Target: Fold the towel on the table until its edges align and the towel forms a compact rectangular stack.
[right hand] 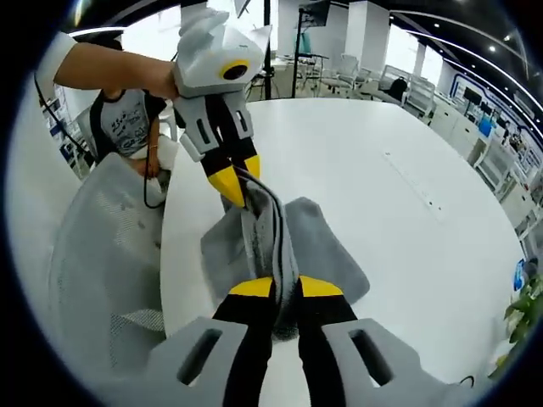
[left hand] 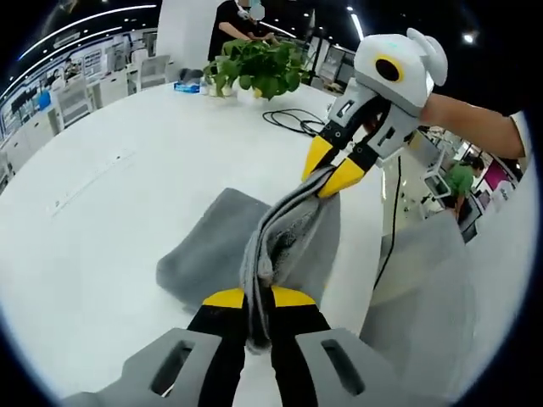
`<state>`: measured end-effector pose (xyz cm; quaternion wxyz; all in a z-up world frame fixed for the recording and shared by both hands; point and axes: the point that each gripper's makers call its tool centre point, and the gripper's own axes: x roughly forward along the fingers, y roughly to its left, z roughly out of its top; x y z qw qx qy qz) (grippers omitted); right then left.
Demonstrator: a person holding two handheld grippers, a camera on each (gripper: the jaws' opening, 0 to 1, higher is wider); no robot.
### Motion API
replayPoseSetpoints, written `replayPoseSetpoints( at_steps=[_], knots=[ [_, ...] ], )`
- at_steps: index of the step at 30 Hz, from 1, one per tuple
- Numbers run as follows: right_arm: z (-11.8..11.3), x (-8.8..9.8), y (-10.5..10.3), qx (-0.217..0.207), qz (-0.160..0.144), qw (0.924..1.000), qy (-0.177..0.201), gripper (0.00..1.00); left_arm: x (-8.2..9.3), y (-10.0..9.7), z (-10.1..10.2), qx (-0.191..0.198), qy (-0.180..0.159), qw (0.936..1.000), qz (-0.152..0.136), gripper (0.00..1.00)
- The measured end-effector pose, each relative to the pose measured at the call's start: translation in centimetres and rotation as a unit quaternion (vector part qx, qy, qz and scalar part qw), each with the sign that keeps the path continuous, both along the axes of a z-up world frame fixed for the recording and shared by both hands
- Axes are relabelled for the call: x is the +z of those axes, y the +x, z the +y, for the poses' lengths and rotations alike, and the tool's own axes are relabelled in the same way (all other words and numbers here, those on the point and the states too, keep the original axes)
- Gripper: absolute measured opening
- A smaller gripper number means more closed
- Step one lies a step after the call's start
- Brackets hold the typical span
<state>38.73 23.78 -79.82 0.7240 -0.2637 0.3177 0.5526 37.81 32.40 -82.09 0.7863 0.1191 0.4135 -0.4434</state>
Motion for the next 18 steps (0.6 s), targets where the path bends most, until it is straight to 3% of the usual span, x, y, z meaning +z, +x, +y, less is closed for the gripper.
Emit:
replayPoseSetpoints(
  at_steps=[13,18],
  knots=[
    [0.0,-2.4,3.4,-0.026,0.002,0.9997,-0.003,0.05,-2.9,2.2,0.3,0.048,0.005,0.9982,0.036,0.09],
    [0.0,-2.3,4.6,-0.043,-0.021,0.9988,0.012,0.04,-4.0,3.0,0.3,0.061,0.012,0.9968,0.051,0.09]
  ],
)
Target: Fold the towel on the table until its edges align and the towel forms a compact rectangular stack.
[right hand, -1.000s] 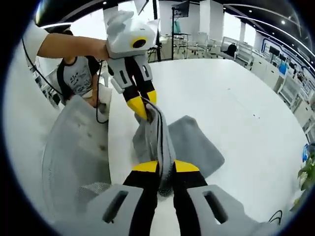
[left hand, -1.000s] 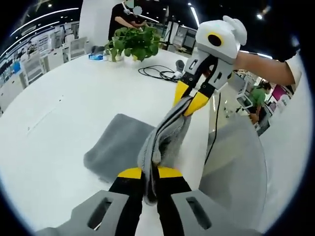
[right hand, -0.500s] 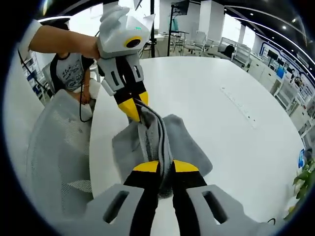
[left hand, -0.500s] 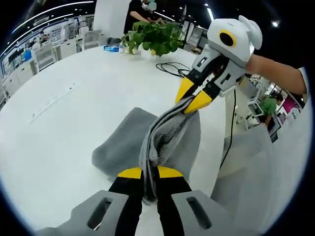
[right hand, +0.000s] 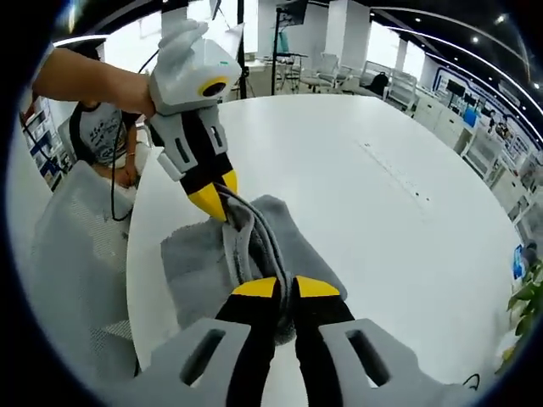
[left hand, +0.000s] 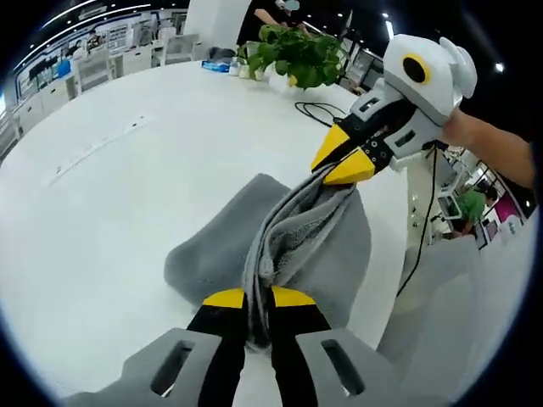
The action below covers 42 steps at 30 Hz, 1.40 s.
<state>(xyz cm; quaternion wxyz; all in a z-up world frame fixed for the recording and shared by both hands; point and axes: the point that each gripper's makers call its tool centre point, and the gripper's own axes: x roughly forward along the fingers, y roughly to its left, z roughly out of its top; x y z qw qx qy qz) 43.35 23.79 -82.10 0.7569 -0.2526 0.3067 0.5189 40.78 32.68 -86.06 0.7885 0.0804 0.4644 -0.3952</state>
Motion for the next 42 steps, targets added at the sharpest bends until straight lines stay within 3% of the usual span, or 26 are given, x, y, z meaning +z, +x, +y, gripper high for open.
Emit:
replayPoseSetpoints(
  at_steps=[8,11,14,16,17,20,22,25,26,30,32,36,42],
  knots=[
    [-0.4,1.0,0.4,0.01,-0.036,0.9991,0.019,0.04,-1.5,1.0,0.4,0.033,0.011,0.9989,0.031,0.1],
    [-0.2,0.6,-0.7,0.004,0.007,0.9992,0.038,0.03,-1.9,1.3,0.5,0.036,0.014,0.9988,0.03,0.11],
    [-0.4,0.2,-1.0,0.011,-0.004,0.9994,0.034,0.02,-2.1,1.5,0.6,0.046,0.011,0.9981,0.038,0.12],
    [-0.4,-0.1,-1.3,0.009,0.009,0.9991,0.041,0.02,-2.1,1.6,0.6,0.051,0.011,0.9978,0.04,0.14],
    [-0.4,-0.2,-1.6,0.008,0.018,0.999,0.04,0.02,-2.1,1.7,0.6,0.05,0.014,0.9979,0.037,0.15],
    [-0.4,0.6,-1.7,0.01,-0.006,0.9987,0.049,0.0,-2.1,2.1,0.8,0.044,0.023,0.9986,0.018,0.19],
    [-0.5,0.7,-2.1,0.009,-0.004,0.9984,0.056,0.0,-2.0,2.1,0.9,0.045,0.019,0.9987,0.015,0.19],
    [-0.7,-1.5,-3.9,0.027,0.038,0.9983,0.036,0.0,-1.7,2.5,0.9,0.054,0.009,0.9985,-0.005,0.21],
    [-0.8,-1.9,-4.1,0.037,0.036,0.9983,0.027,0.0,-1.7,2.7,1.2,0.058,0.009,0.9982,-0.011,0.22],
    [-0.8,-2.5,-3.6,0.035,0.018,0.9988,0.028,0.02,-1.3,2.6,1.3,0.06,0.009,0.9979,-0.024,0.25],
    [-0.8,-2.5,-3.2,0.028,0.013,0.9991,0.029,0.05,-0.7,3.0,1.5,0.051,0.013,0.9971,-0.054,0.25],
    [-0.5,-2.4,-1.7,0.021,-0.013,0.9993,0.028,0.11,0.1,2.6,1.7,0.046,0.013,0.9968,-0.064,0.26],
    [-0.7,-4.0,-0.9,0.016,0.001,0.9998,0.01,0.09,0.9,1.8,1.0,0.012,0.011,0.996,-0.088,0.27]
  ],
)
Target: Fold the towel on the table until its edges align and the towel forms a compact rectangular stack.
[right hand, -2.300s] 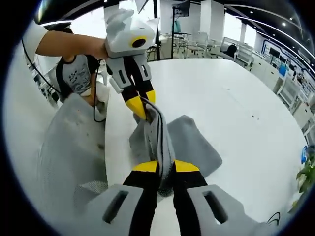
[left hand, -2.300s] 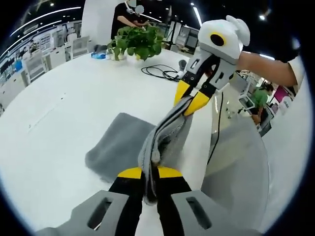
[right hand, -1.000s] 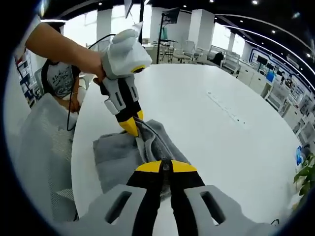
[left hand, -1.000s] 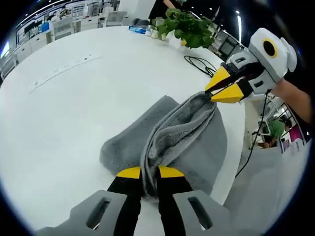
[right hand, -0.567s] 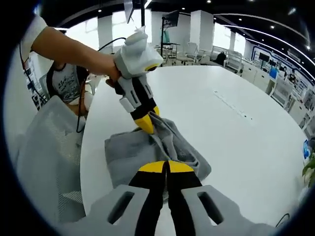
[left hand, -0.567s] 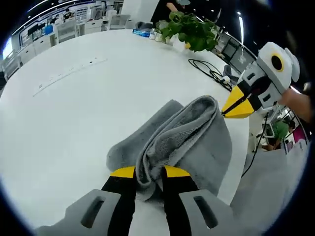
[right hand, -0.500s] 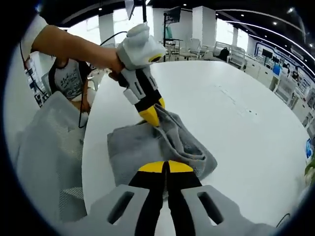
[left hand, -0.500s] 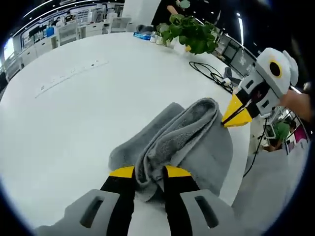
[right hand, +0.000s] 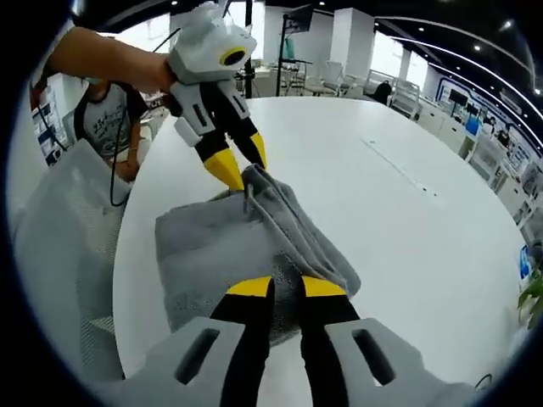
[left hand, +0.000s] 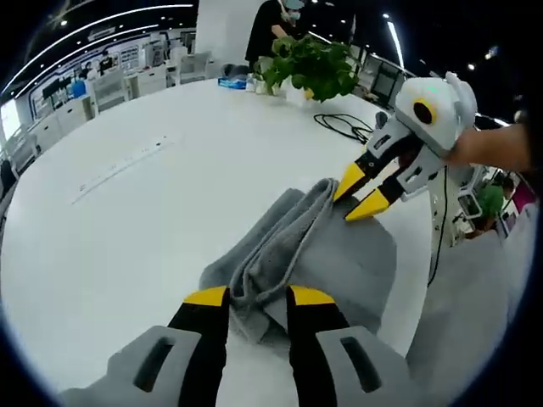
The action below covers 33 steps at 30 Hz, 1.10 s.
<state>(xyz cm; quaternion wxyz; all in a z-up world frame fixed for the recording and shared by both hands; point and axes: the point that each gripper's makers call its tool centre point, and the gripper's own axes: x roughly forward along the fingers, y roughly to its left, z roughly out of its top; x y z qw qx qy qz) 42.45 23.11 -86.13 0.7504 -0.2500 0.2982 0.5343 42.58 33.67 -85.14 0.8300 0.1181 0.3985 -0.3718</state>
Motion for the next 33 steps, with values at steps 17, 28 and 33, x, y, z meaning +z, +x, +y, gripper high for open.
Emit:
replayPoseSetpoints(
  at_steps=[17,28,33],
  knots=[
    [0.0,-2.4,0.4,0.002,0.005,0.9992,-0.04,0.12,-0.2,-0.2,-0.5,-0.029,0.031,0.9978,-0.051,0.27],
    [-0.2,-3.7,0.3,-0.016,0.012,0.9973,-0.071,0.13,-3.8,0.3,0.2,-0.009,0.072,0.9973,-0.009,0.41],
    [-0.1,-3.9,0.5,-0.03,0.005,0.9956,-0.088,0.13,-4.4,1.2,0.0,-0.026,0.095,0.9949,-0.021,0.4]
  ],
)
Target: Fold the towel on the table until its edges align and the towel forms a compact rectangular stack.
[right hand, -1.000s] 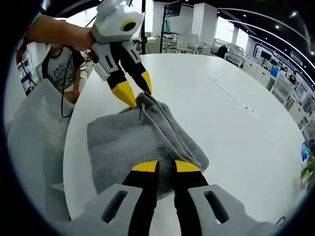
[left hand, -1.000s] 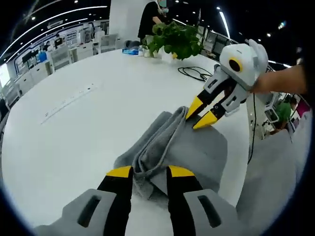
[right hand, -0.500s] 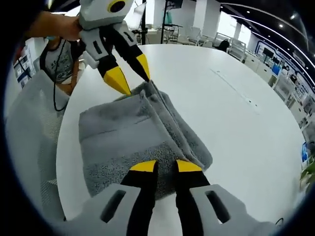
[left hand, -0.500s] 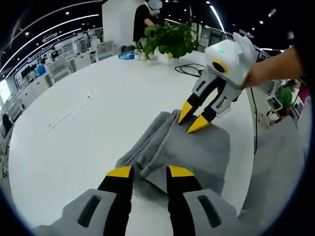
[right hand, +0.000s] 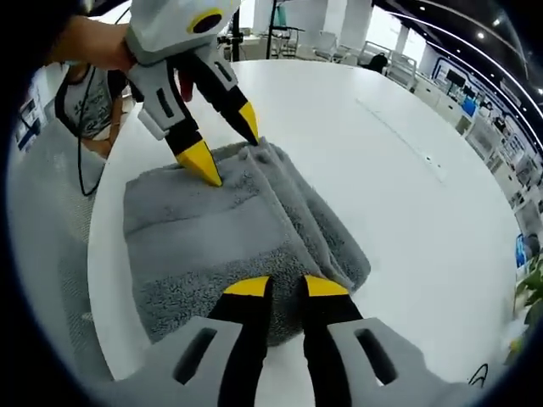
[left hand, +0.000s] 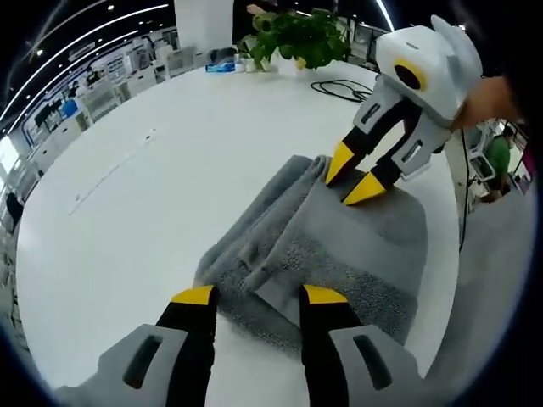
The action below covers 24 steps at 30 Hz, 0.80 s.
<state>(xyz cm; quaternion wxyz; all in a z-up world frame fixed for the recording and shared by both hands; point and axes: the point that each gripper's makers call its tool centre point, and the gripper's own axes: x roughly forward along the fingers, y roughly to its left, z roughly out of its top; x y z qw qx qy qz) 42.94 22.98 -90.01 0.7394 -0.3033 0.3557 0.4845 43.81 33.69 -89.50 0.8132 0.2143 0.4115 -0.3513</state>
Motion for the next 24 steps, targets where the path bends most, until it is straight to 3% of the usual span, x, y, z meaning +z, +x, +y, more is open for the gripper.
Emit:
replayPoseSetpoints(
  at_steps=[2,6,9,12,16,24],
  knots=[
    [-0.1,0.0,0.2,-0.006,-0.003,1.0,-0.003,0.13,0.0,0.8,0.0,-0.005,0.01,0.9999,-0.011,0.4],
    [-0.4,0.5,0.4,-0.012,-0.016,0.9998,-0.002,0.14,0.6,1.2,0.1,0.006,0.006,0.9999,-0.007,0.4],
    [-0.5,1.0,0.5,-0.026,-0.019,0.9994,0.015,0.15,1.5,1.4,0.1,0.035,-0.027,0.9988,-0.019,0.42],
    [-0.7,1.8,1.0,-0.053,-0.029,0.9975,0.038,0.22,2.4,1.4,0.7,0.064,-0.05,0.9964,-0.026,0.42],
    [-0.6,3.1,1.1,-0.102,-0.027,0.9908,0.086,0.5,2.8,1.2,1.4,0.087,-0.063,0.9938,-0.03,0.43],
    [-1.6,2.7,-0.5,-0.137,-0.001,0.9853,0.101,0.53,2.1,-1.3,1.1,0.069,-0.077,0.9947,-0.005,0.47]
  ],
)
